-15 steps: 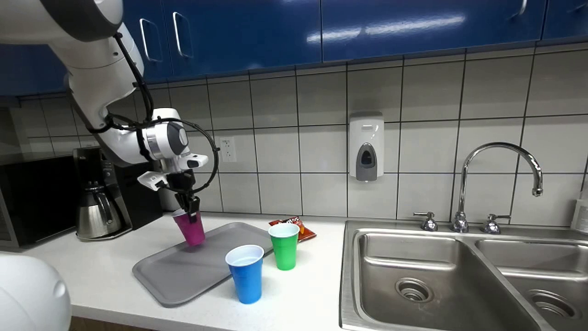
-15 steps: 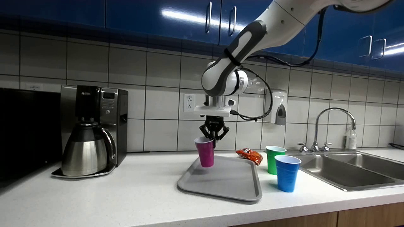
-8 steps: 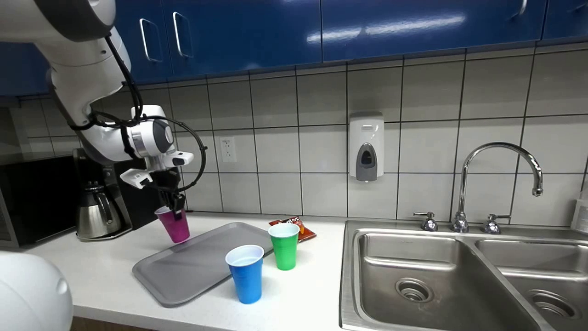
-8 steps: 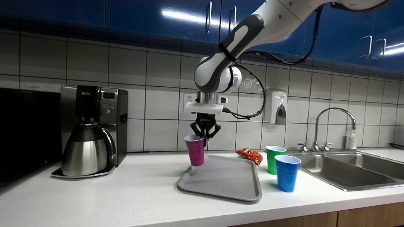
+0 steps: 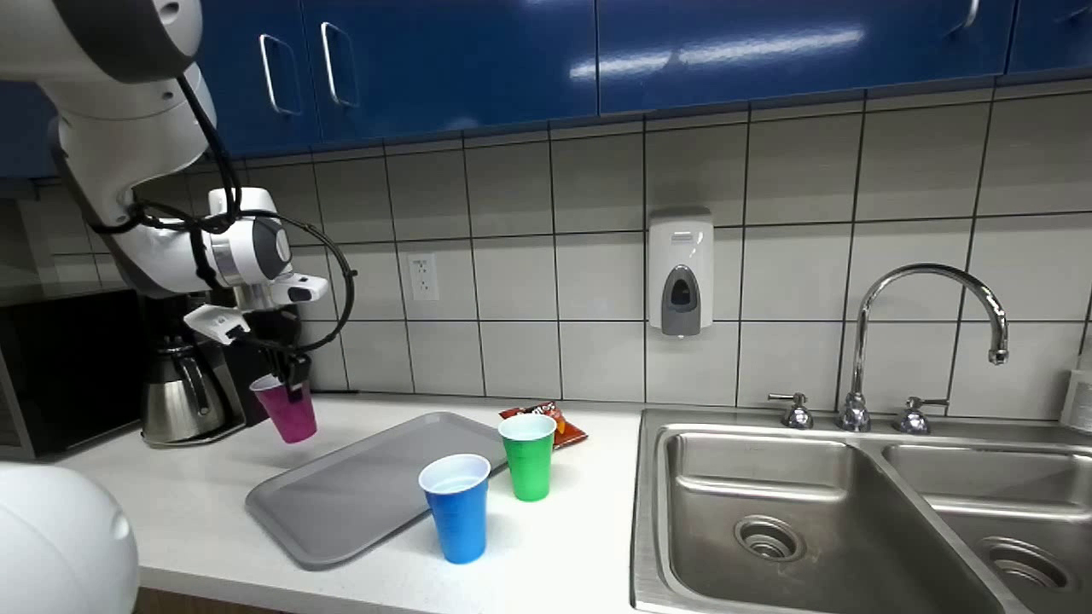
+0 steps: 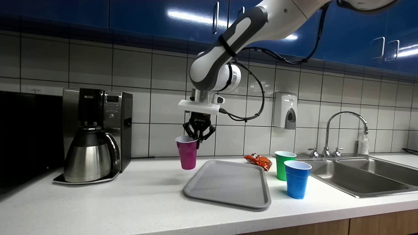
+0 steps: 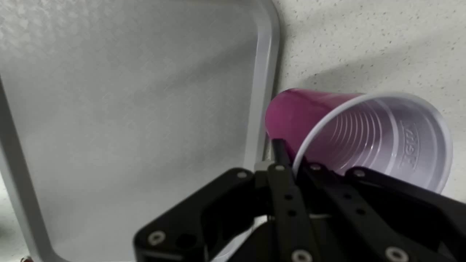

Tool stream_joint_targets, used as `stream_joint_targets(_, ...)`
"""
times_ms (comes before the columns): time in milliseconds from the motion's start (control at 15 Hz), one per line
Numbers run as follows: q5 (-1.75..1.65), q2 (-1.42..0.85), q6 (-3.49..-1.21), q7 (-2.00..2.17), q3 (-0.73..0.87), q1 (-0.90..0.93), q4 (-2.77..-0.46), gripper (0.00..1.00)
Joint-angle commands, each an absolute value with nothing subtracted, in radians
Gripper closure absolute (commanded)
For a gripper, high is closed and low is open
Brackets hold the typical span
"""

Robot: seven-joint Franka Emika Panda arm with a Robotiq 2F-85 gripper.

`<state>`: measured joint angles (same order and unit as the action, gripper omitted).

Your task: Take the three cups off of the tray

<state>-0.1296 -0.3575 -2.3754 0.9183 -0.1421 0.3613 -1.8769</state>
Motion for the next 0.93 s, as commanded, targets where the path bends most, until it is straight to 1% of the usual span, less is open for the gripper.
stream_joint_targets(0, -0.089, -0.385, -2.376, 0.874, -0.166, 0.369, -1.831, 0.99)
stream_joint_targets(867, -0.037, -0.494, -2.351, 0.792, -0.198, 0.438, -1.745, 0.99)
